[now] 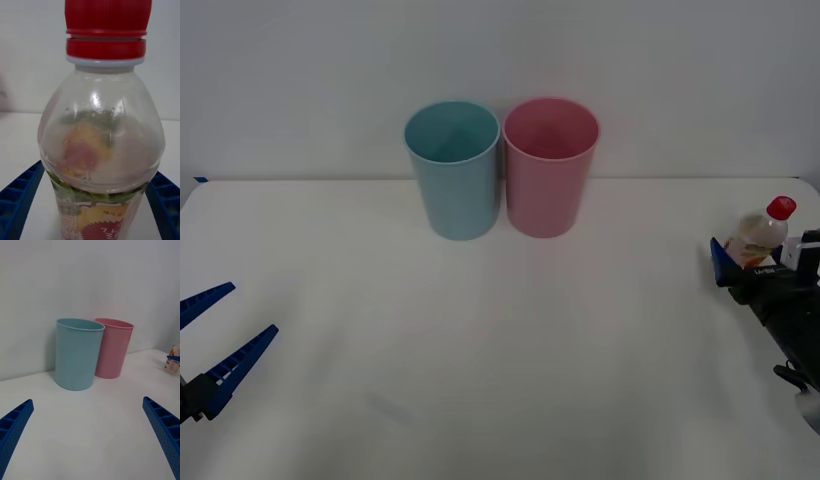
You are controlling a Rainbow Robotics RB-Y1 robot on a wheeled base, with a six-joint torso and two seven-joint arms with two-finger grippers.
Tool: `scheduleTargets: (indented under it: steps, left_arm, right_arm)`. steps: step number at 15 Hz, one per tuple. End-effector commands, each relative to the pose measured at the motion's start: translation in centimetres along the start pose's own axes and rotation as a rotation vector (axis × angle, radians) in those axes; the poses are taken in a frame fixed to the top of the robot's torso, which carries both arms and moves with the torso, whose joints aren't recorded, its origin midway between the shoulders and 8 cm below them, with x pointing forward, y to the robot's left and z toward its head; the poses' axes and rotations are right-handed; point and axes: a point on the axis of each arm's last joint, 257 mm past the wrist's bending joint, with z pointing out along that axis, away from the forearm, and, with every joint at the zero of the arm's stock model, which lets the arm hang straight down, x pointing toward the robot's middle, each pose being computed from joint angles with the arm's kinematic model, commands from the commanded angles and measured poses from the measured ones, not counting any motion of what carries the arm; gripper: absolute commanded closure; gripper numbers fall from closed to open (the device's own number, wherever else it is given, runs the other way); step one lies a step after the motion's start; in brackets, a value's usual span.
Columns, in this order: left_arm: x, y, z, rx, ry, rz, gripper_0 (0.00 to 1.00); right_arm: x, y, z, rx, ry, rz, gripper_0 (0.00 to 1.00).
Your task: Grasp the object on the table and drop it into the matching bin: aluminum can to the light blue bin, PET bottle to the pink bin.
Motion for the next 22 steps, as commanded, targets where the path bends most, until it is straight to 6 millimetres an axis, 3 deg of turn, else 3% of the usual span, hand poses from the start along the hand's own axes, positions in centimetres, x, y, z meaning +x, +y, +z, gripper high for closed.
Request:
scheduleTargets:
  steps: [1, 9, 16, 22]
  left_arm:
    - [0.0, 0.0, 0.0, 0.000, 0.000, 0.000, 0.00]
    - [0.0, 0.0, 0.0, 0.000, 0.000, 0.000, 0.00]
    - [0.0, 0.0, 0.0, 0.000, 0.000, 0.000, 0.00]
    - [0.0, 0.0, 0.0, 0.000, 0.000, 0.000, 0.00]
  right_arm:
    - [0.0, 0.0, 0.0, 0.000, 0.000, -0.008, 1.00]
    - [-1.0, 1.3, 0.1, -0.044, -0.031, -0.014, 1.00]
    - [-6.7, 5.2, -1.4, -0.150, -0.144, -0.047, 1.00]
    - [-11.9, 9.5, -3.5, -0.301, -0.185, 0.051, 1.00]
